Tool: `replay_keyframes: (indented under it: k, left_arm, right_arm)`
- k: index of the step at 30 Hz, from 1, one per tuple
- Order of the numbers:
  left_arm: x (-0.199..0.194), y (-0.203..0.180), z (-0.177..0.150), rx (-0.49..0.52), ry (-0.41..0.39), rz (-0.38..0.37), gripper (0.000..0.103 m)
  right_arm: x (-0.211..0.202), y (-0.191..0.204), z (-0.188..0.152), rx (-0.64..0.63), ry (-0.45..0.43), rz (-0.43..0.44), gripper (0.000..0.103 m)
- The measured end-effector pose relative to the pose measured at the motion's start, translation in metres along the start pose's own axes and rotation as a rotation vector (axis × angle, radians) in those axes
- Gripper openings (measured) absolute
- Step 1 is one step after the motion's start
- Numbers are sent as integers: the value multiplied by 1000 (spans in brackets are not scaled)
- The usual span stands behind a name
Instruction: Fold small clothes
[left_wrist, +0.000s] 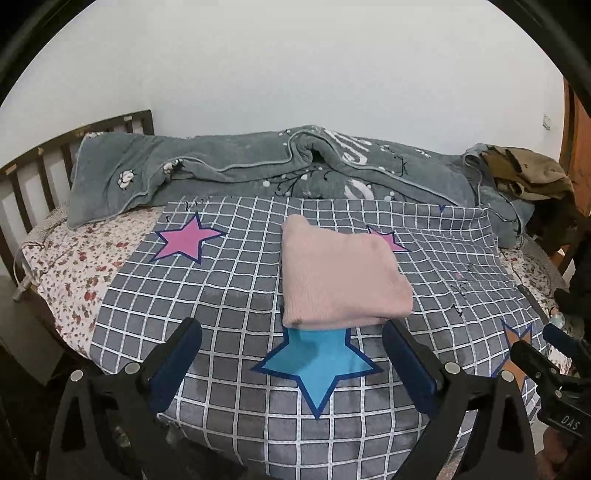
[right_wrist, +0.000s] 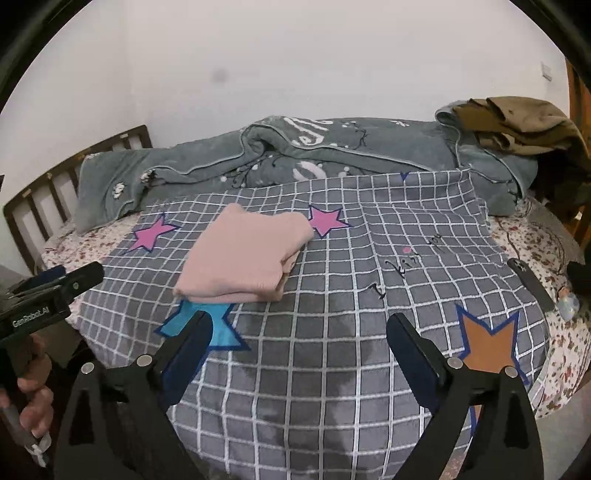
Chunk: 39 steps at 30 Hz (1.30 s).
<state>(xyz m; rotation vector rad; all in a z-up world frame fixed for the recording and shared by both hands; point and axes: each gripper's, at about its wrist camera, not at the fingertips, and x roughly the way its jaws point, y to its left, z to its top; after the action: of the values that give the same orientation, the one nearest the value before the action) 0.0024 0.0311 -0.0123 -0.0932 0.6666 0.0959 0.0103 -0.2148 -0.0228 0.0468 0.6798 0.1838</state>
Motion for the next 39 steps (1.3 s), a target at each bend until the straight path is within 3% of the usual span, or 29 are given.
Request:
replay_keyframes:
  k: [9, 39]
  left_arm:
    - [-21, -9, -1, 30, -30, -13, 99]
    - [-28, -17, -1, 40, -41, -22, 99]
  right_arm:
    - [-20, -1, 0, -19, -43, -4, 95]
    - [-36, 0, 4, -8, -66, 17, 95]
